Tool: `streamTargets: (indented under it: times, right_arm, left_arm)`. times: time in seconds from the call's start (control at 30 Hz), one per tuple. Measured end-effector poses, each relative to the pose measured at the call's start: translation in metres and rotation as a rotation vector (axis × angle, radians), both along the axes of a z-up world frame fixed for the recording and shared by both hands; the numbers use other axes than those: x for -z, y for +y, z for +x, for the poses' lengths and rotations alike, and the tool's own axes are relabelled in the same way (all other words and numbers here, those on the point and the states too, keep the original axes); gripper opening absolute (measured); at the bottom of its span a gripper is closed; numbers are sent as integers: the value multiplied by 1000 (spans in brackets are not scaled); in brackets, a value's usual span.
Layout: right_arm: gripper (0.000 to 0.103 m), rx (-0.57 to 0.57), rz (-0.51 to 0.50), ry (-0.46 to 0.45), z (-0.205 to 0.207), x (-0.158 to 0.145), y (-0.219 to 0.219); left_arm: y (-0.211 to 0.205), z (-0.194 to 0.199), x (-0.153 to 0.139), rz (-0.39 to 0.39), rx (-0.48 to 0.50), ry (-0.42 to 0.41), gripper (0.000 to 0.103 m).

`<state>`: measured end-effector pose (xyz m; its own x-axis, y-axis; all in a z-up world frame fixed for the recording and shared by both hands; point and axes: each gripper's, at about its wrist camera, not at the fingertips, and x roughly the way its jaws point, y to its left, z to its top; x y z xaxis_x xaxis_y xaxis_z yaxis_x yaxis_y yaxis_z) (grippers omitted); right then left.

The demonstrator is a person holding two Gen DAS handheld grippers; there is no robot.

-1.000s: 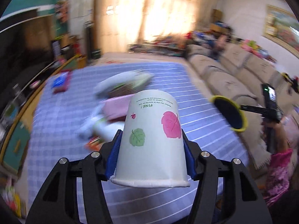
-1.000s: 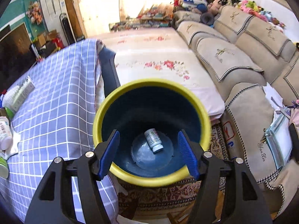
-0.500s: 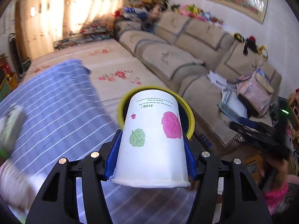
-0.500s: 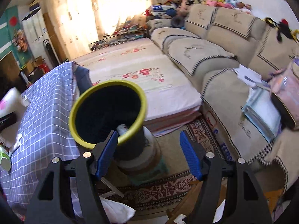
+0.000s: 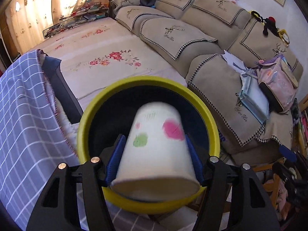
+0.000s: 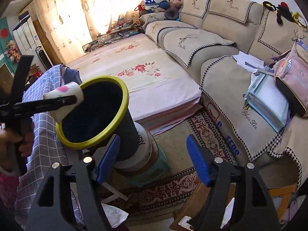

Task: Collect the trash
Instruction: 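Carry the paper cup over the bin and open the left gripper, then return to the table and grasp the white yogurt cup with the right gripper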

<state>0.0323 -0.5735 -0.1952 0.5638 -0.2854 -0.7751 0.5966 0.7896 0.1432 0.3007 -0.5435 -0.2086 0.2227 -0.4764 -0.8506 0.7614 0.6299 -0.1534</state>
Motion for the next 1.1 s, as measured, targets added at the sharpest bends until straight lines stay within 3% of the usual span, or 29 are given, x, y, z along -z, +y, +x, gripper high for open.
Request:
streamTargets:
  times: [0.1, 0.3, 0.53, 0.73, 0.9, 1.1]
  right_arm:
    - [71, -6, -3, 3, 4, -1, 2]
    - [72, -32, -4, -3, 11, -4, 13]
    - [72, -120, 1, 1, 35, -4, 44]
    - [72, -266, 2, -16, 70, -10, 93]
    - [72, -445, 4, -61, 110, -24, 159]
    - [72, -687, 16, -123, 156, -43, 252]
  left_arm:
    - [-8, 9, 8, -1, -25, 6, 77]
    - [31, -1, -15, -53, -48, 4, 78]
    - [143, -43, -87, -174, -132, -121, 88]
    - [272, -83, -128, -251, -299, -236, 93]
    - [380, -109, -135, -217, -514, -322, 94]
    - [481, -130, -134, -213, -713, -337, 94]
